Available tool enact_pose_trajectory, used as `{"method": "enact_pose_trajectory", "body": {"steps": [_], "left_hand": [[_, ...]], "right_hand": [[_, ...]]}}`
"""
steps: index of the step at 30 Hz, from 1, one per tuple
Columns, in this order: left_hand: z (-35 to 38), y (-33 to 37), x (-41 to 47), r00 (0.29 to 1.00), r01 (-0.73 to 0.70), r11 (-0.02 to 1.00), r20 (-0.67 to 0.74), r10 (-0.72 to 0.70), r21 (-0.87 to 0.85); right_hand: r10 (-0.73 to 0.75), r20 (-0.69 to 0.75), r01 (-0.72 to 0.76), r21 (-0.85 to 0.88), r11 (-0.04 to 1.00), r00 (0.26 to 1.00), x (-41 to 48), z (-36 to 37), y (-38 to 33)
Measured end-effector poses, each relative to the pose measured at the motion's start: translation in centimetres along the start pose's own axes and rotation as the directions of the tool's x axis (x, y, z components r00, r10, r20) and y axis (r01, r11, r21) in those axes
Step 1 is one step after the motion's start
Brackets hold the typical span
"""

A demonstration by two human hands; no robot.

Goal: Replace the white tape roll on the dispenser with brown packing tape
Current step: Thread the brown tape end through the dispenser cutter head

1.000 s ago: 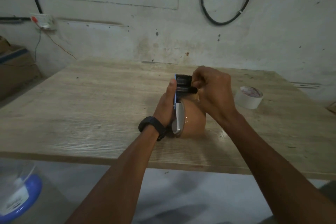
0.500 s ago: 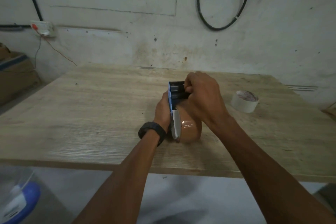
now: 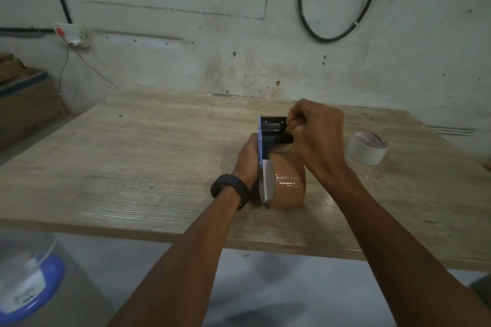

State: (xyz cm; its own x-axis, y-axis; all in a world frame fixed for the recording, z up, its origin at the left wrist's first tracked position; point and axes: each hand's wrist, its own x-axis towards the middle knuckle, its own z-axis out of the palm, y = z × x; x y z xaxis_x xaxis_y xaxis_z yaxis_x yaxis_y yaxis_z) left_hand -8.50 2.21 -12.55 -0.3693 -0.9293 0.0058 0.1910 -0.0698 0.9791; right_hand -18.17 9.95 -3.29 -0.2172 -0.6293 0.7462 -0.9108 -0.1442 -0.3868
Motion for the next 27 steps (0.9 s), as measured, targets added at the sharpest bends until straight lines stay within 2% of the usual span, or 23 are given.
{"method": "enact_pose_trajectory", "body": {"steps": [5,10,11,13,15,17,18,19,20,22,24,27], "left_hand": [[0.0,0.0,0.0,0.999,-0.031,0.999,0.02,0.031,0.018],[-0.2,0.2,-0.3,0.999,-0.026,1.0,0.026,0.027,-0.015],[-0.1,0.2,-0.3,0.999,-0.033,0.999,0.007,0.033,-0.022],[0.0,0.5,-0.6,0.998,-0.064,0.998,-0.013,0.064,0.003],[-0.2,0.8,-0.8,0.996,-0.073,0.997,-0.049,0.071,-0.037],[-0.4,0.9,-0.5,0.997,-0.032,0.991,-0.075,0.023,-0.129],[-0.6,0.7,-0.2,0.997,-0.021,0.987,-0.071,0.01,-0.16],[-0.8,0.5,0.1,0.998,-0.014,0.983,-0.067,0.002,-0.182],[-0.9,0.2,0.4,0.998,-0.001,0.982,-0.066,-0.011,-0.191],[-0.7,0.4,0.1,0.995,-0.009,0.993,-0.105,-0.003,-0.116],[-0.3,0.9,-0.7,0.992,-0.042,0.998,-0.124,0.037,-0.036],[-0.1,0.9,-0.9,0.993,-0.021,1.0,-0.117,0.021,-0.003]], "right_hand": [[-0.046,-0.004,0.046,-0.002,0.999,0.999,0.3,-0.4,-0.2],[-0.155,-0.024,0.155,0.018,0.988,0.988,0.1,-0.5,-0.4],[-0.136,-0.016,0.136,0.04,0.99,0.991,0.1,-0.6,-0.6],[0.003,0.042,-0.009,0.145,0.989,0.999,0.1,-0.8,-0.6],[0.153,0.159,-0.201,0.347,0.916,0.975,0.6,-1.4,-0.2],[0.226,0.227,-0.32,0.635,0.703,0.947,1.1,-2.8,0.2],[0.237,0.211,-0.317,0.694,0.647,0.948,1.2,-3.4,0.5],[0.233,0.173,-0.288,0.66,0.694,0.957,1.2,-4.0,0.7],[0.217,0.144,-0.26,0.548,0.795,0.966,0.9,-4.2,0.8],[0.15,0.197,-0.196,0.241,0.951,0.969,0.0,-4.0,0.9],[0.074,0.276,-0.085,0.028,0.996,0.958,-0.8,-3.5,0.7],[0.03,0.318,-0.042,0.028,0.999,0.948,-0.7,-3.2,0.7]]}}
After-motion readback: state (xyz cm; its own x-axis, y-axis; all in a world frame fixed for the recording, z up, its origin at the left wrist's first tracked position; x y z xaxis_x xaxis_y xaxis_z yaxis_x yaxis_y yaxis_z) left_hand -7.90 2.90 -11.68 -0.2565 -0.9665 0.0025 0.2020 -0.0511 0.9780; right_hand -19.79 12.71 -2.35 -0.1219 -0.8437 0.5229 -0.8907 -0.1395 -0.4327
